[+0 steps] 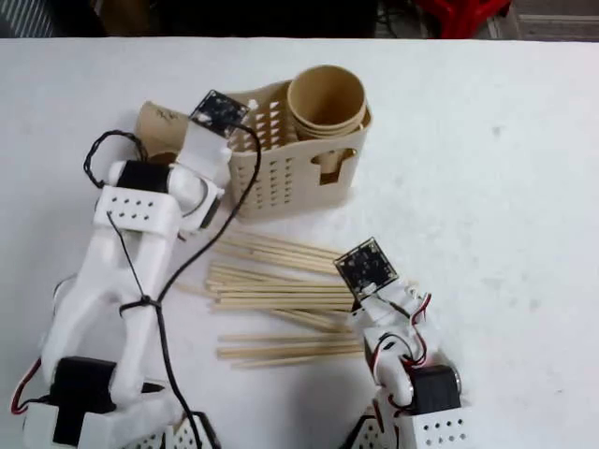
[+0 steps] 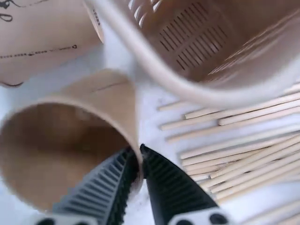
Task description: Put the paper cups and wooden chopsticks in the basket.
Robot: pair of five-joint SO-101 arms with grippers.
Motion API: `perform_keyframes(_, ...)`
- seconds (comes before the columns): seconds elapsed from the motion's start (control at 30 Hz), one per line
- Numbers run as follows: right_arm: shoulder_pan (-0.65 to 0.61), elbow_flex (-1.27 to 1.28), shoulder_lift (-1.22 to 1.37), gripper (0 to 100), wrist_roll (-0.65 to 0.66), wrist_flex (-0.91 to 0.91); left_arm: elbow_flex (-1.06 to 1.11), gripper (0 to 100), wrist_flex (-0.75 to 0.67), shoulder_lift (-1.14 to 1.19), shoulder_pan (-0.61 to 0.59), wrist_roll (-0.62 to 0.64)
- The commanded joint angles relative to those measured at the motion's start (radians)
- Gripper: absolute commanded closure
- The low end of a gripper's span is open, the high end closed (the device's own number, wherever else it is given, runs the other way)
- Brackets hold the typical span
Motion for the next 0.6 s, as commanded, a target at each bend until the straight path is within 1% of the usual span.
perform_keyframes(0.0,-0.001,-0.003,-0.005,98.1,0.011,-0.022,-0.118,98,0.117,-0.041,-0.045,0.0)
perform_keyframes(0.2,-0.001,-0.003,-0.005,98.1,0.011,-0.022,-0.431,98,0.377,-0.039,-0.157,-0.077)
perform_keyframes(0.33,-0.001,-0.003,-0.005,98.1,0.011,-0.022,-0.717,98,0.542,-0.041,-0.185,-0.107)
perform_keyframes(0.4,-0.001,-0.003,-0.005,98.1,0.011,-0.022,-0.858,98,0.577,-0.041,-0.16,-0.107)
perform_keyframes(0.47,-0.001,-0.003,-0.005,98.1,0.011,-0.022,-0.976,98,0.577,-0.041,-0.125,-0.104)
perform_keyframes(0.57,-0.001,-0.003,-0.005,98.1,0.011,-0.022,-1.083,98,0.577,-0.039,-0.012,-0.089)
